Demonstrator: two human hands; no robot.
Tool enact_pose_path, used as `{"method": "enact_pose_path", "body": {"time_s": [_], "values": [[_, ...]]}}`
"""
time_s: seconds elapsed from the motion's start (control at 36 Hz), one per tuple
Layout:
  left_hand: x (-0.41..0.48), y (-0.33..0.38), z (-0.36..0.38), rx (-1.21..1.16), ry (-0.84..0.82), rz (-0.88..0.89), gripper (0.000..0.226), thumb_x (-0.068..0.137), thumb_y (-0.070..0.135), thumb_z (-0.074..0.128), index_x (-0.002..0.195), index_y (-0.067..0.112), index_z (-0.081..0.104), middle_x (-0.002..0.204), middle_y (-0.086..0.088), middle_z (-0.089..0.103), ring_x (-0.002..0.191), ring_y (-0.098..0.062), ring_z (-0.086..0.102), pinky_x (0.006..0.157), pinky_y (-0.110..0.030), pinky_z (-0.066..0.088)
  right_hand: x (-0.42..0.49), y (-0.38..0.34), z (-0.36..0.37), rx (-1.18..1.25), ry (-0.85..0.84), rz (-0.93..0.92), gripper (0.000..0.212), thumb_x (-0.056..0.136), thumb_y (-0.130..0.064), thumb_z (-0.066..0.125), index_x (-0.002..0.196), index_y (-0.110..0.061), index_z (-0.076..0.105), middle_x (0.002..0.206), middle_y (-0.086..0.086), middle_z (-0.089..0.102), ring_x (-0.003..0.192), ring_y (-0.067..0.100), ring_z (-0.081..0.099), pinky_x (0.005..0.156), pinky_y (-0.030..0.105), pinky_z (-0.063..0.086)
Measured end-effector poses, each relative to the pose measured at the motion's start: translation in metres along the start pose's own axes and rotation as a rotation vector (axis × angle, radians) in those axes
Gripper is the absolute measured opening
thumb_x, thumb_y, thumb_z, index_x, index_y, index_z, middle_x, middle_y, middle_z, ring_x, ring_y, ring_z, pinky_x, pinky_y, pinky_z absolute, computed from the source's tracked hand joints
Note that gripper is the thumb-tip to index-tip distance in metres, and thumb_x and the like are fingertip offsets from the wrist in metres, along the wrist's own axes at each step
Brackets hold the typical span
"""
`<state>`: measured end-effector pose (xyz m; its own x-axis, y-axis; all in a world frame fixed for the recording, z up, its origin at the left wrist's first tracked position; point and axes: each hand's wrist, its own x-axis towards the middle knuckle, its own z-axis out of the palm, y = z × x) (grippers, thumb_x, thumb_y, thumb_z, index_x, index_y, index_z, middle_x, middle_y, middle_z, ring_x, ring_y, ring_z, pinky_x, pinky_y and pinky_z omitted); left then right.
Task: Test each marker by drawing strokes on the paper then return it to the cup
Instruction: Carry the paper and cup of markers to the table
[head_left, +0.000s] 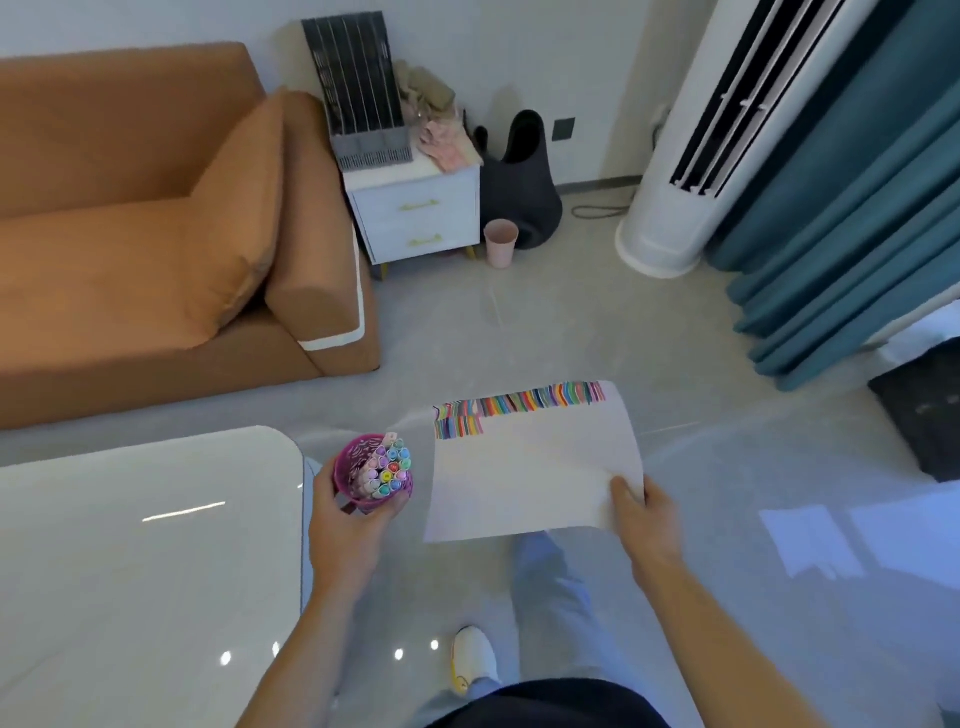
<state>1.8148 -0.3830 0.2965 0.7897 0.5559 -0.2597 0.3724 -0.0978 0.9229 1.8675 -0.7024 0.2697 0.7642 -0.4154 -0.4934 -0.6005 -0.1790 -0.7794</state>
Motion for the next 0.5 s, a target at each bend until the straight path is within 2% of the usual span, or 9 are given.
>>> {"method": "enact_pose_path", "body": {"time_s": [0.11,0.19,0.31,0.39,0.44,0.5], "values": [[0.045,0.013,0.013,-0.024,0.05,0.013,0.077,0.064,0.011,0.093,0.103,0.064,0.053,0.103,0.038,0.062,0.095,0.016,0.062,0.066,-0.009,0.054,0.049,-0.044,0.041,-0.049,-0.064,-0.023,0.017,0.096,-0.019,0.059,0.085,-0.008,0.067,0.073,0.003,0.06,0.066,0.018,0.049,0.059,0.031,0.039],[0.078,0.023,0.021,-0.045,0.116,-0.001,0.078,0.064,0.01,0.094,0.106,0.062,0.054,0.107,0.034,0.063,0.098,0.013,0.063,0.067,-0.008,0.053,0.087,-0.082,0.074,-0.093,-0.121,-0.057,0.017,0.097,-0.019,0.06,0.084,-0.011,0.066,0.072,0.002,0.06,0.066,0.018,0.05,0.058,0.031,0.04],[0.114,0.036,0.027,-0.061,0.221,-0.064,0.077,0.059,0.031,0.095,0.113,0.06,0.049,0.109,0.039,0.059,0.098,0.017,0.06,0.068,-0.01,0.054,0.13,-0.136,0.115,-0.158,-0.224,-0.102,0.015,0.097,-0.016,0.06,0.093,-0.004,0.067,0.079,0.008,0.06,0.071,0.022,0.05,0.062,0.034,0.039],[0.138,0.044,0.028,-0.074,0.325,-0.088,0.078,0.053,0.051,0.091,0.116,0.062,0.047,0.11,0.042,0.056,0.102,0.013,0.06,0.068,-0.008,0.053,0.154,-0.175,0.147,-0.204,-0.32,-0.139,0.017,0.098,-0.015,0.059,0.083,-0.018,0.066,0.083,0.006,0.066,0.074,0.021,0.056,0.066,0.034,0.045],[0.151,0.046,0.028,-0.082,0.386,-0.107,0.082,0.055,0.05,0.093,0.122,0.059,0.046,0.113,0.04,0.056,0.105,0.005,0.062,0.075,-0.013,0.055,0.167,-0.198,0.17,-0.247,-0.371,-0.167,0.018,0.097,-0.014,0.059,0.082,-0.02,0.066,0.084,0.005,0.068,0.074,0.02,0.058,0.066,0.033,0.047],[0.162,0.047,0.026,-0.092,0.438,-0.129,0.084,0.059,0.045,0.095,0.127,0.052,0.047,0.117,0.035,0.058,0.107,0.001,0.063,0.083,-0.022,0.057,0.176,-0.218,0.194,-0.28,-0.412,-0.18,0.014,0.096,-0.015,0.059,0.087,-0.015,0.069,0.083,0.006,0.068,0.073,0.022,0.058,0.066,0.034,0.047]]}}
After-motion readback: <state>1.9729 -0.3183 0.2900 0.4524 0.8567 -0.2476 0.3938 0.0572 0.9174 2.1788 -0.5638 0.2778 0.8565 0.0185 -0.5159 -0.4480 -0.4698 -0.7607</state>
